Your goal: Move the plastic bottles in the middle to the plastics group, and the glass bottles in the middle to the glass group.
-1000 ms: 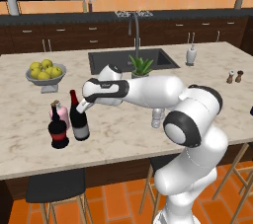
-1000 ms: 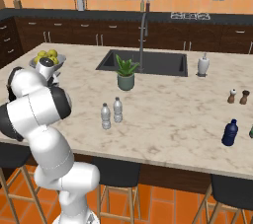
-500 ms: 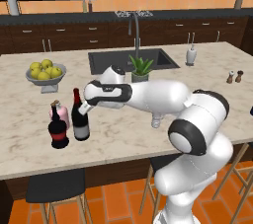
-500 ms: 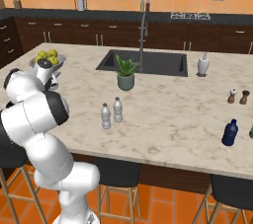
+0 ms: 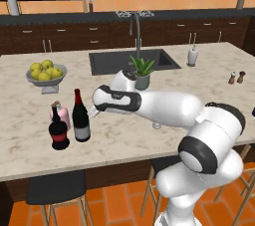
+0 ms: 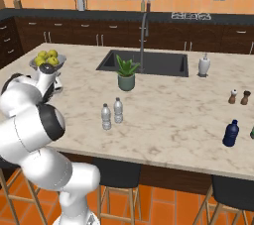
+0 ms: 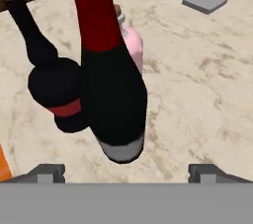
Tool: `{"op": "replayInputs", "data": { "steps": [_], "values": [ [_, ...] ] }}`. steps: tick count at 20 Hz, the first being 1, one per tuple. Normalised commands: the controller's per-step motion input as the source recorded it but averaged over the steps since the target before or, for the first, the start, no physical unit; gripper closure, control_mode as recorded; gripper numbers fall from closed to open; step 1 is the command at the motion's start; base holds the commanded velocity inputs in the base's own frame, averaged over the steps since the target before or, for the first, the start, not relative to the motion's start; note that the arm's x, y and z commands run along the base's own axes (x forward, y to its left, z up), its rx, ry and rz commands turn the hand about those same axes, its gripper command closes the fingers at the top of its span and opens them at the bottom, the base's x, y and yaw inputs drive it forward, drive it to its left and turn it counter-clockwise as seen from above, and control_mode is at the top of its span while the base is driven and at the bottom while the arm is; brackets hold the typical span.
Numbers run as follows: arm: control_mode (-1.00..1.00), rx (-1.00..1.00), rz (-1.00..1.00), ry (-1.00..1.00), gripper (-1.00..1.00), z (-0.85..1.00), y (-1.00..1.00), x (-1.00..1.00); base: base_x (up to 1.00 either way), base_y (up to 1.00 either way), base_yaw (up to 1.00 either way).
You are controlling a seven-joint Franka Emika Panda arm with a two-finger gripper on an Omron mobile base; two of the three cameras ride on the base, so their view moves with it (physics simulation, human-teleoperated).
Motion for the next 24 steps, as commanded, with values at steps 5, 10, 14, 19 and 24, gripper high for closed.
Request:
{"op": "replayInputs", "data": {
  "steps": [5,10,14,19,24],
  "values": [
    [-1.00,-0.01,-0.14,0.03,-1.00,0.07,-0.77,0.00,0.00,0.00,0.00],
    [-1.00,-0.07,-0.23,0.11,-1.00,0.00,-0.88,0.00,0.00,0.00,0.00],
    [-1.00,-0.12,-0.33,0.16,-1.00,0.00,-0.90,0.06,0.00,0.00,0.00],
    [-1.00,-0.12,-0.39,0.19,-1.00,0.00,-0.97,0.12,0.00,0.00,0.00],
    [-1.00,-0.07,-0.40,0.20,-1.00,-0.03,-1.00,0.08,0.00,0.00,0.00]
  ]
}}
